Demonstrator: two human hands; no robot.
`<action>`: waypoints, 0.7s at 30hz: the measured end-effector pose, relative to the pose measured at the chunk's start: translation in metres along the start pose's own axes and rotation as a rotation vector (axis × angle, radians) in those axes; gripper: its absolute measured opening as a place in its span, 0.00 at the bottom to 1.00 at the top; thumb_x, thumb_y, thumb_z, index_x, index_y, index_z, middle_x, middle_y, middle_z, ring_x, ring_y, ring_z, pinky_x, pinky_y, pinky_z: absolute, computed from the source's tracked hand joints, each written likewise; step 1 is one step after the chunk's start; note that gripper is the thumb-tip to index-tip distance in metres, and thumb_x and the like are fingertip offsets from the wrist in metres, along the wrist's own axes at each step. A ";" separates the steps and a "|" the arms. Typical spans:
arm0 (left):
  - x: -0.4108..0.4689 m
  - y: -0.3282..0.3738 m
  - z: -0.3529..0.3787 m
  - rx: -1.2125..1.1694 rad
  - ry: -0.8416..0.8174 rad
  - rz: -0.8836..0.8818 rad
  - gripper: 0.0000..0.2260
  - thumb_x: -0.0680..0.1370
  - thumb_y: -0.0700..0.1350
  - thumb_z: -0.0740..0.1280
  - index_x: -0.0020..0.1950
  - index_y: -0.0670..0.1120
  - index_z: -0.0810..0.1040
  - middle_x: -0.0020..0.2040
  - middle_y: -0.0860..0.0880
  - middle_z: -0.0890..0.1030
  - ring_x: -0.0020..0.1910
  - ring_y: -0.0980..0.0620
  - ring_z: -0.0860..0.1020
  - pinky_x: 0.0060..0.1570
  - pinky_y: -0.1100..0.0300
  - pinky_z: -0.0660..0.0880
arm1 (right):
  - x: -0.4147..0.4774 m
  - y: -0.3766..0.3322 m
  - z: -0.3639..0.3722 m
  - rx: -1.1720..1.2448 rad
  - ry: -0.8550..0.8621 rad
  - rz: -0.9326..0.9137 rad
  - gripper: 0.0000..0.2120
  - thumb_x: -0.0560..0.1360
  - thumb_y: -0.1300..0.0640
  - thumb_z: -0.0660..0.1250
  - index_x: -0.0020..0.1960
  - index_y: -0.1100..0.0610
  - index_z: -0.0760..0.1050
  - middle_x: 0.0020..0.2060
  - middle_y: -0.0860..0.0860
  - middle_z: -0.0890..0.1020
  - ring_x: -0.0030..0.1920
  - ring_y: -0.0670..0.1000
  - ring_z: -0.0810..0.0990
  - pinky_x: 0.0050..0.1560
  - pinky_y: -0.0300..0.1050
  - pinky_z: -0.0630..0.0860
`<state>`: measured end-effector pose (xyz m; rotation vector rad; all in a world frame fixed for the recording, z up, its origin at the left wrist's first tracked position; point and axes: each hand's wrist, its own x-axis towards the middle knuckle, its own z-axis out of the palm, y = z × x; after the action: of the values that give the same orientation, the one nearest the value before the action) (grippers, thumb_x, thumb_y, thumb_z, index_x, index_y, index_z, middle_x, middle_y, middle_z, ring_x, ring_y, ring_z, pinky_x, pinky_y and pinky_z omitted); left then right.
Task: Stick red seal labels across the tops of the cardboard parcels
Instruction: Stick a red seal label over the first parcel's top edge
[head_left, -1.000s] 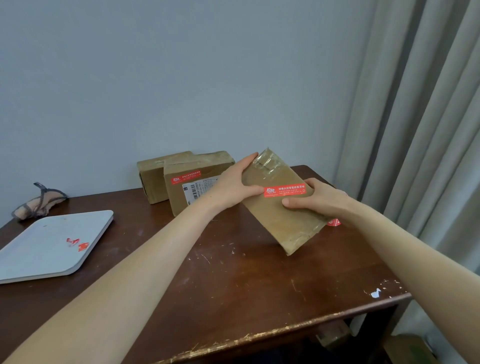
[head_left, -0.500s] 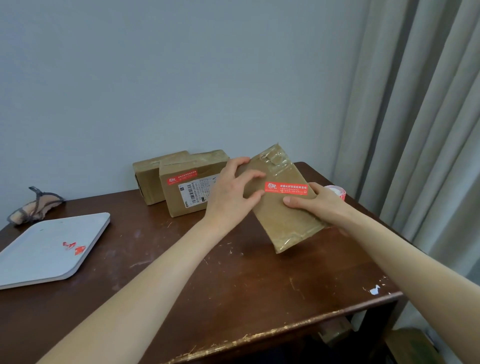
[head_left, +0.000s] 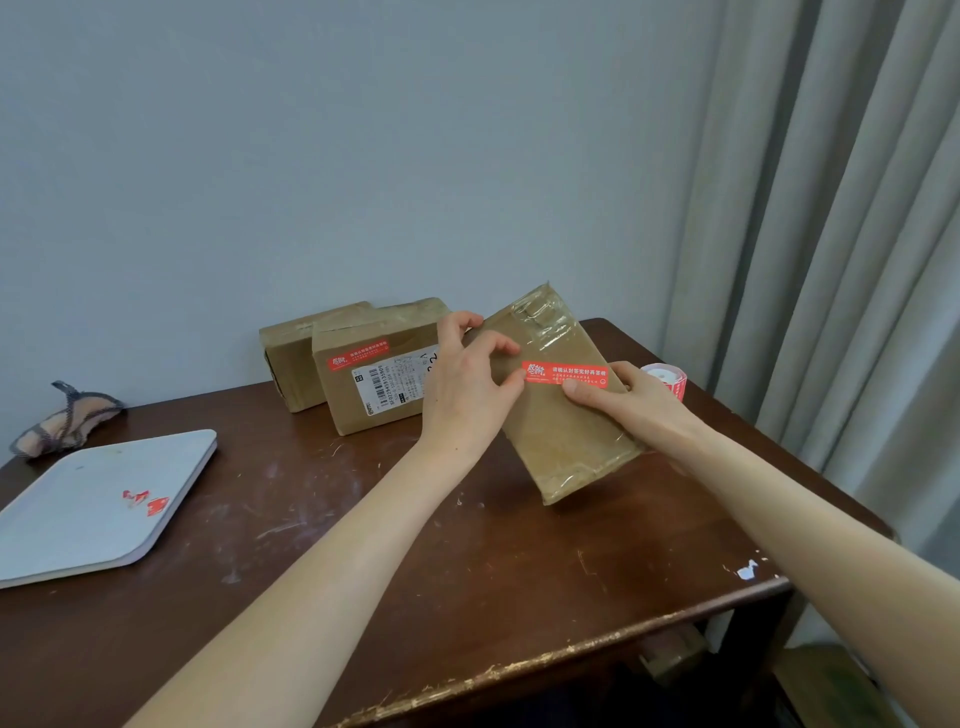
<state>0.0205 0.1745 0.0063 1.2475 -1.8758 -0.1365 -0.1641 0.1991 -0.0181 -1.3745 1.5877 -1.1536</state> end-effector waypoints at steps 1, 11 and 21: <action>0.000 0.001 -0.001 0.007 -0.002 -0.004 0.09 0.73 0.47 0.71 0.52 0.49 0.79 0.66 0.52 0.64 0.66 0.55 0.66 0.55 0.65 0.64 | 0.000 0.000 0.000 0.001 0.003 -0.001 0.29 0.65 0.37 0.73 0.61 0.47 0.71 0.50 0.43 0.80 0.49 0.45 0.81 0.52 0.45 0.79; 0.000 0.007 -0.004 0.032 0.003 -0.052 0.07 0.74 0.47 0.71 0.49 0.47 0.81 0.64 0.52 0.65 0.60 0.57 0.70 0.49 0.66 0.66 | -0.002 -0.003 0.002 -0.015 0.008 -0.019 0.24 0.68 0.40 0.73 0.59 0.47 0.71 0.47 0.41 0.79 0.47 0.43 0.80 0.49 0.42 0.78; 0.004 0.008 -0.004 0.041 -0.007 -0.069 0.05 0.74 0.47 0.70 0.45 0.47 0.82 0.62 0.51 0.65 0.59 0.55 0.71 0.49 0.64 0.67 | 0.001 0.000 0.002 -0.042 0.014 -0.011 0.26 0.66 0.38 0.73 0.59 0.47 0.72 0.50 0.44 0.81 0.50 0.47 0.81 0.56 0.50 0.78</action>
<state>0.0174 0.1761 0.0154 1.3415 -1.8506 -0.1396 -0.1624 0.1977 -0.0193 -1.4065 1.6249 -1.1451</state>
